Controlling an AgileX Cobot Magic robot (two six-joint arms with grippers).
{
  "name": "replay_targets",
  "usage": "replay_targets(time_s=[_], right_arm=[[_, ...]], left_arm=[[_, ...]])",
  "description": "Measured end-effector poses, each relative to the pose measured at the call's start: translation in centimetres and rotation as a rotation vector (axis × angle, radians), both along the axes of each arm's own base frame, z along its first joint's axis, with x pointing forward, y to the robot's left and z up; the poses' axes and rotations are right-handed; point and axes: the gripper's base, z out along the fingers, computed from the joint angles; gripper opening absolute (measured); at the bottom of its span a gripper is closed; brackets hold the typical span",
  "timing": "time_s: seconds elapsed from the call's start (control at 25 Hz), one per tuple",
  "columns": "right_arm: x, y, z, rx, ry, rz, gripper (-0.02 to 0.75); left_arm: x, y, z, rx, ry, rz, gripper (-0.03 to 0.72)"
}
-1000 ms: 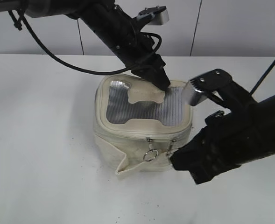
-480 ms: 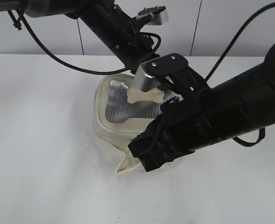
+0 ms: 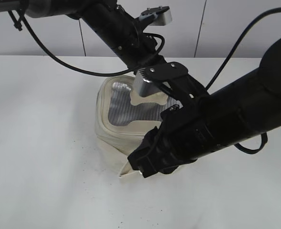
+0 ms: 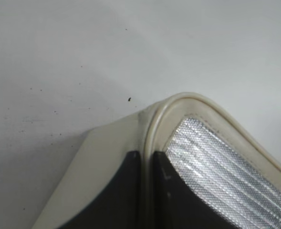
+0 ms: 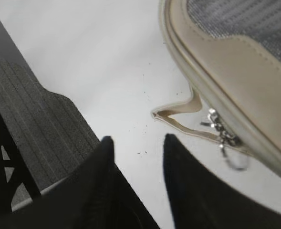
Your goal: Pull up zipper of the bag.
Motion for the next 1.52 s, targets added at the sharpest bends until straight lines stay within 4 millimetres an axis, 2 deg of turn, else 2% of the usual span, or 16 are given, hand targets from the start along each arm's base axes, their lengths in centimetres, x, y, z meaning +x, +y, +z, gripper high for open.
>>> replay_targets(time_s=[0.12, 0.2, 0.28, 0.4, 0.52, 0.76, 1.04, 1.28, 1.52], right_arm=[[0.1, -0.2, 0.2, -0.005, 0.021, -0.057, 0.414], [0.1, -0.5, 0.7, 0.007, 0.032, -0.117, 0.577], [0.2, -0.9, 1.3, 0.015, 0.024, -0.154, 0.629], [0.7, -1.8, 2.2, 0.027, 0.011, -0.210, 0.648], [1.5, -3.3, 2.7, 0.025, -0.007, -0.265, 0.651], [3.6, -7.3, 3.4, -0.022, -0.025, -0.366, 0.647], [4.7, -11.9, 4.0, -0.155, -0.036, -0.489, 0.628], [3.8, -14.6, 4.9, -0.383, -0.021, -0.581, 0.615], [1.5, -16.3, 6.7, -0.485, -0.015, -0.620, 0.595]], left_arm=[[-0.1, 0.0, 0.0, 0.003, 0.006, -0.005, 0.057], [-0.1, 0.0, 0.0, 0.004, 0.010, -0.006, 0.105], [-0.1, 0.0, 0.0, 0.005, 0.012, -0.007, 0.205], [-0.2, 0.1, 0.1, 0.006, 0.017, -0.013, 0.346], [-0.4, 0.3, 0.8, 0.018, -0.004, -0.022, 0.394], [-0.9, 1.6, 3.7, 0.076, -0.108, -0.025, 0.407], [-1.3, 4.1, 8.0, 0.203, -0.235, 0.110, 0.408], [-2.0, 7.6, 11.1, 0.400, -0.315, 0.270, 0.409], [-2.6, 12.3, 15.3, 0.381, -0.342, 0.498, 0.409]])
